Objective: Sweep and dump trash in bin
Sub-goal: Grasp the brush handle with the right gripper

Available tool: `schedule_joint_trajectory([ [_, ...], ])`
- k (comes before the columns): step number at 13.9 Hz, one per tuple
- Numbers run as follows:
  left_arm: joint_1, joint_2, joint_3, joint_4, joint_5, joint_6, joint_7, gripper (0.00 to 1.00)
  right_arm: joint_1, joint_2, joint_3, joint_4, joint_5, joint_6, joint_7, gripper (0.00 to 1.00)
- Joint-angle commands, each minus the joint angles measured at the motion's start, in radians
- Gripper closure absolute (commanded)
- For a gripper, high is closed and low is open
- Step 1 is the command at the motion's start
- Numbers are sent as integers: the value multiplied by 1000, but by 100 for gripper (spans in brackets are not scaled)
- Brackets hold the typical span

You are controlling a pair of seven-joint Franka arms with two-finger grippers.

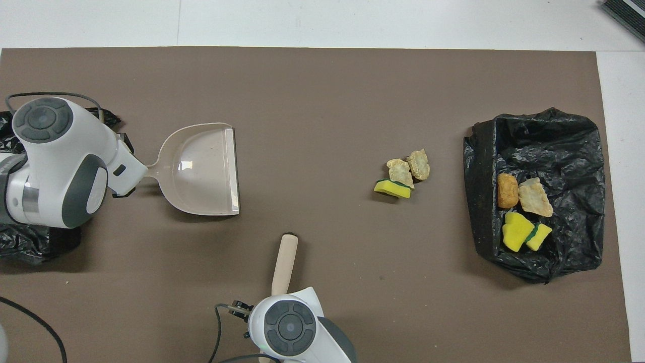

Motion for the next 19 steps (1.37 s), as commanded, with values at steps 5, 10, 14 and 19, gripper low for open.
schedule_joint_trajectory([
  [5,-20,-41,6,-43,18,30,5,100,-8,-50,-2,-22,-57,-71,30,0],
  [10,-20,-45,6,-51,18,16,7,100,-5,-62,1,-70,-56,-19,33,27],
  [14,-22,-44,6,-50,18,16,2,100,1,-59,1,-59,-56,-26,56,100],
  [19,-31,-47,-3,-45,18,-25,-64,100,-46,-106,-8,21,-83,-238,1,100],
])
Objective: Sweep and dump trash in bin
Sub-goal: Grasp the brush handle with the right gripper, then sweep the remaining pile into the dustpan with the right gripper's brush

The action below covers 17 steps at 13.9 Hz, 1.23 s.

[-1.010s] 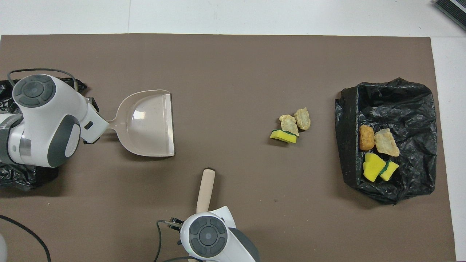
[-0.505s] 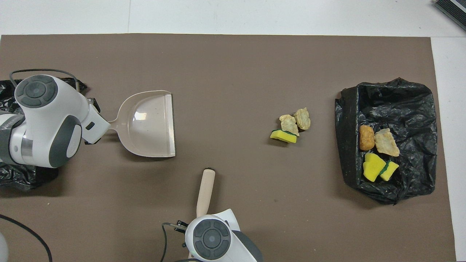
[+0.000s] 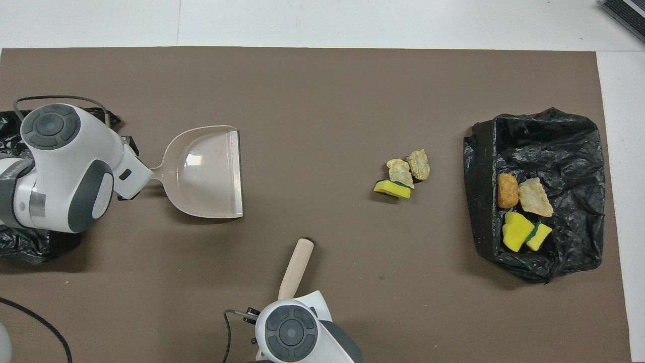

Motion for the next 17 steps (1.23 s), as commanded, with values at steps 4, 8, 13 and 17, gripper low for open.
schedule_joint_trajectory([
  [4,-100,-47,3,-34,16,-81,-177,100,-232,-184,-1,55,-64,-381,-199,100],
  [8,-207,-53,3,-26,16,-98,-251,100,-374,-108,1,158,-358,-541,-446,100],
  [13,-333,-56,2,-18,4,-111,-438,100,-583,-63,1,170,-617,-657,-925,100],
  [17,-405,-51,-2,35,-36,-191,-594,100,-632,-46,4,107,-639,-583,-924,100],
])
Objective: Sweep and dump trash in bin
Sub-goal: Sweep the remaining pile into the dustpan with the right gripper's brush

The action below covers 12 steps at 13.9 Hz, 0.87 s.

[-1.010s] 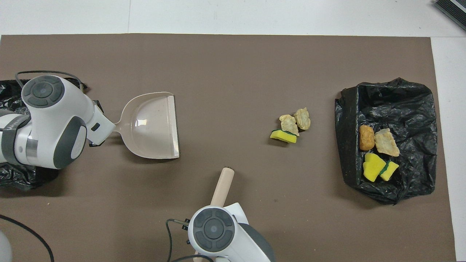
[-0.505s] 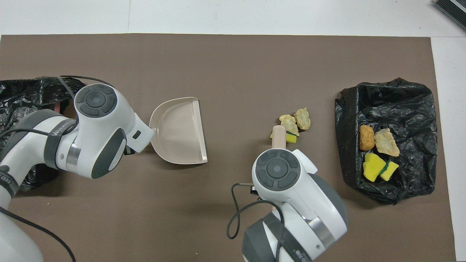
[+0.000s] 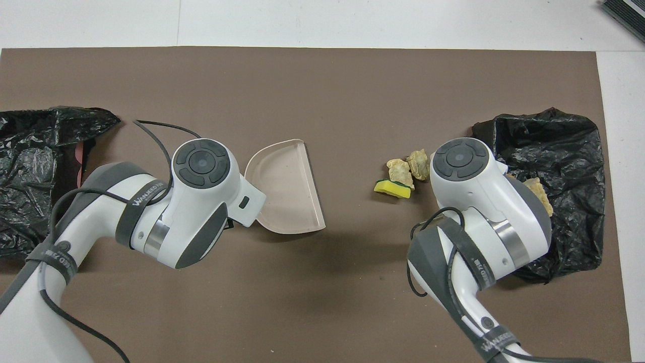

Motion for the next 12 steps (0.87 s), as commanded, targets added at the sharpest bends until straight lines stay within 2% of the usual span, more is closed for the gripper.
schedule_joint_trajectory([
  [1,-61,-16,13,17,-29,-50,-100,100,6,9,23,-41,-22,64,60,100],
  [4,-93,-7,13,11,-29,-48,-174,100,49,28,24,-82,20,141,112,100],
  [7,-103,-13,13,-2,-29,-36,-174,100,77,28,24,-82,216,167,91,100],
  [12,-92,-11,14,-3,-29,-30,-171,100,102,25,24,-105,543,184,-117,100],
])
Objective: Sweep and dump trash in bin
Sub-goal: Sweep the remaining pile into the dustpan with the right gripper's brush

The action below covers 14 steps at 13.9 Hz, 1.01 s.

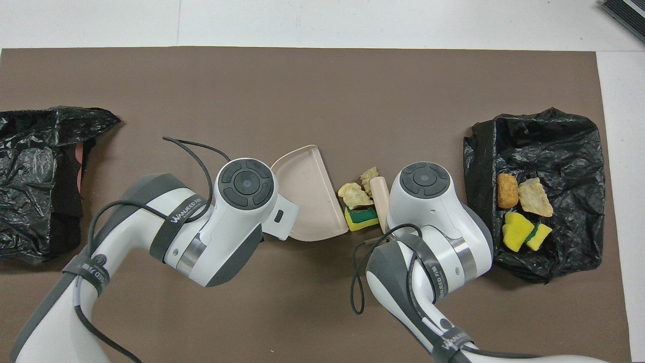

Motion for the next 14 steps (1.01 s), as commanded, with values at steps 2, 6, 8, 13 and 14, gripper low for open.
schedule_joint_trajectory([
  [2,5,-16,11,-27,-14,19,-1,100,-2,-15,2,-28,255,18,-141,100],
  [6,19,-10,13,-49,-13,79,96,100,-10,-66,-1,3,403,-60,-114,100],
  [8,59,-7,11,-61,-13,131,163,100,-47,-130,-4,29,402,-138,-75,100],
  [13,91,-4,8,-78,-58,209,284,100,-44,-189,-4,37,19,-156,14,100],
  [14,96,5,9,-74,-136,222,339,100,-27,-171,-1,28,-20,-142,11,100],
])
